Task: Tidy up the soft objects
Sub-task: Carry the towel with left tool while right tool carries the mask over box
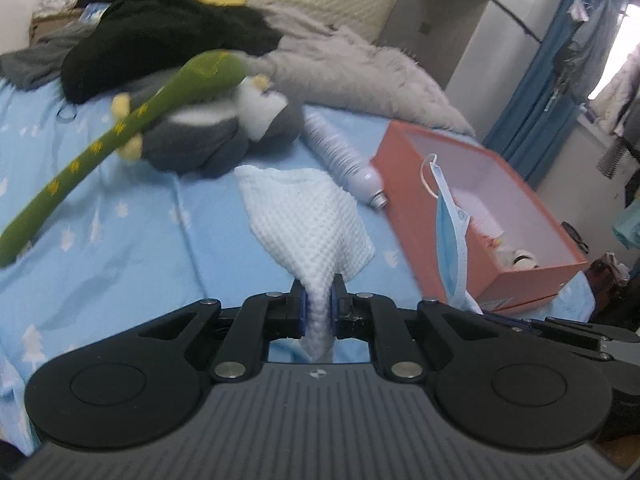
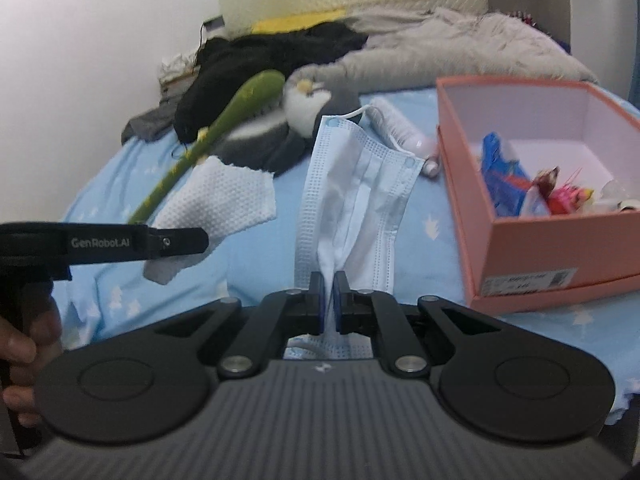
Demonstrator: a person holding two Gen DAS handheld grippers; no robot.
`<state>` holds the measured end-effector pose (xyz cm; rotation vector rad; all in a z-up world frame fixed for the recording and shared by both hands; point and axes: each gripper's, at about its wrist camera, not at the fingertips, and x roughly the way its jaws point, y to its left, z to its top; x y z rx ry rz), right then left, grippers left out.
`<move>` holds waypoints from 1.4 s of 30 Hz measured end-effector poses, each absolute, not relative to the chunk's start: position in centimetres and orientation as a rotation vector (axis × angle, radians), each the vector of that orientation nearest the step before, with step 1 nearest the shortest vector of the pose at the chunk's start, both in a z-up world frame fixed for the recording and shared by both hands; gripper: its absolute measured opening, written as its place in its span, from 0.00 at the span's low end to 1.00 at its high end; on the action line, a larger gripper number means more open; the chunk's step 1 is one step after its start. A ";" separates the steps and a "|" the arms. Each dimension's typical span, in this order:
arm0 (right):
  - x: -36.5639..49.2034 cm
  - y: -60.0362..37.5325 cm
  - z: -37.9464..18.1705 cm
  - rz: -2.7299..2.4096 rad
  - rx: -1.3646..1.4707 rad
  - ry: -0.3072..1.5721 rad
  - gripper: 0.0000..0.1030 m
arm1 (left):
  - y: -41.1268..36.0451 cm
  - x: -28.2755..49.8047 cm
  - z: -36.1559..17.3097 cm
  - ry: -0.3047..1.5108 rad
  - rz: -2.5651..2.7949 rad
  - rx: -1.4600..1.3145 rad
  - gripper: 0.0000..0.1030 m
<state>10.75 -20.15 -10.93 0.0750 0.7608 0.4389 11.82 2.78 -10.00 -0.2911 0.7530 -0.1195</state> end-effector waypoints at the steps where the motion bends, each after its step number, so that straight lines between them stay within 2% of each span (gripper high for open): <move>1: 10.7 -20.5 -10.3 0.433 0.081 0.749 0.08 | 2.6 11.8 -9.4 0.741 -0.128 -0.287 0.13; 7: 10.3 -22.4 -7.4 0.389 0.103 0.687 0.08 | 1.3 12.3 -6.5 0.698 -0.176 -0.278 0.13; 15: 11.8 -25.6 -5.5 0.298 0.160 0.676 0.08 | -0.4 15.9 -6.2 0.735 -0.250 -0.286 0.13; 28: 20.7 -28.5 -3.6 0.131 0.169 0.710 0.08 | -5.7 30.3 -4.0 0.757 -0.413 -0.275 0.13; 34: 25.8 -30.7 -3.5 0.081 0.201 0.781 0.08 | -10.7 37.2 -3.7 0.855 -0.477 -0.243 0.13; 42: 32.4 -34.4 -5.2 -0.007 0.237 0.888 0.08 | -16.3 45.2 -6.0 0.979 -0.508 -0.161 0.13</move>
